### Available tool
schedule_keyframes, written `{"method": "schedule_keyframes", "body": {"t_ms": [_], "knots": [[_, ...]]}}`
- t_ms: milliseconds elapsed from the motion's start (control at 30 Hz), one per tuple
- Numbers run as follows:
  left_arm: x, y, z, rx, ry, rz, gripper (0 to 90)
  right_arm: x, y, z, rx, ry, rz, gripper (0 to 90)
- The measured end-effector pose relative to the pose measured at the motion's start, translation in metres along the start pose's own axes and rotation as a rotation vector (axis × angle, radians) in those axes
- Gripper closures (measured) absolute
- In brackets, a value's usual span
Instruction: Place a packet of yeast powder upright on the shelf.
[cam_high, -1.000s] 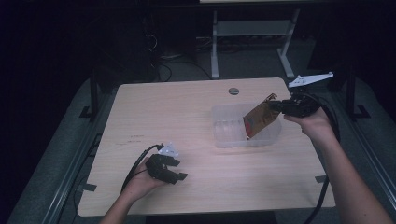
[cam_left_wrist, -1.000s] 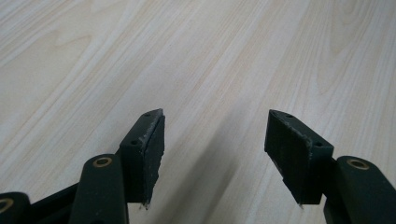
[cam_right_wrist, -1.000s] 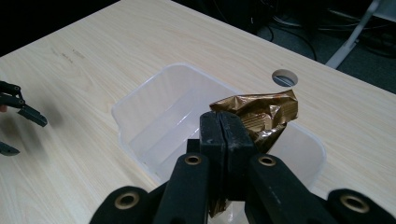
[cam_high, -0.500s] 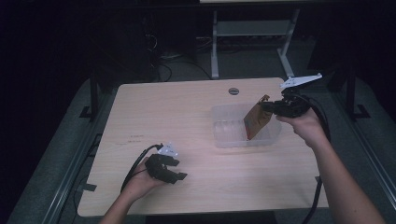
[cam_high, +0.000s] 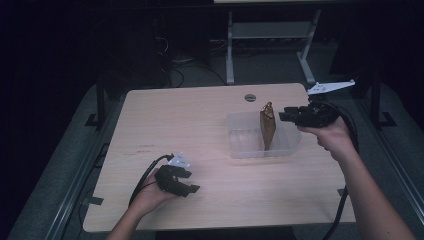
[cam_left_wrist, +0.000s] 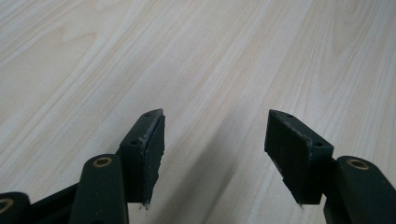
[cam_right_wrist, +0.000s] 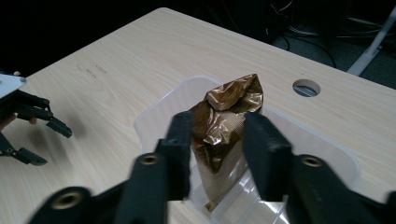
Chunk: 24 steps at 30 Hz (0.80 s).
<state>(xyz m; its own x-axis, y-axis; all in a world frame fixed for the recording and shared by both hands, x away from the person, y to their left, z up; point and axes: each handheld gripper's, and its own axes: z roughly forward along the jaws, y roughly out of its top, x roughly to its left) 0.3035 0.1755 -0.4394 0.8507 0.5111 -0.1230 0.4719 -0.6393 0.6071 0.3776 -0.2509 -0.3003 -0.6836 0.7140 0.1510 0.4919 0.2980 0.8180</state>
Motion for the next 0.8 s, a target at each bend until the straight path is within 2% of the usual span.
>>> {"method": "schedule_keyframes", "body": {"t_ms": [233,567,733,800], "knots": [[0.004,-0.001,-0.003,-0.025,-0.001,-0.009,36.3,0.006,-0.012,0.002,0.005,0.018,-0.012,42.9],[0.006,-0.001,-0.009,-0.034,0.010,-0.013,36.0,0.011,-0.037,0.004,0.003,0.028,-0.021,38.0],[0.006,-0.003,-0.012,-0.046,0.001,-0.039,35.7,0.016,-0.054,0.005,0.014,0.019,-0.041,36.2],[0.006,-0.005,-0.013,-0.050,0.002,-0.037,35.5,0.019,-0.065,0.007,0.014,0.017,-0.044,35.4]]}}
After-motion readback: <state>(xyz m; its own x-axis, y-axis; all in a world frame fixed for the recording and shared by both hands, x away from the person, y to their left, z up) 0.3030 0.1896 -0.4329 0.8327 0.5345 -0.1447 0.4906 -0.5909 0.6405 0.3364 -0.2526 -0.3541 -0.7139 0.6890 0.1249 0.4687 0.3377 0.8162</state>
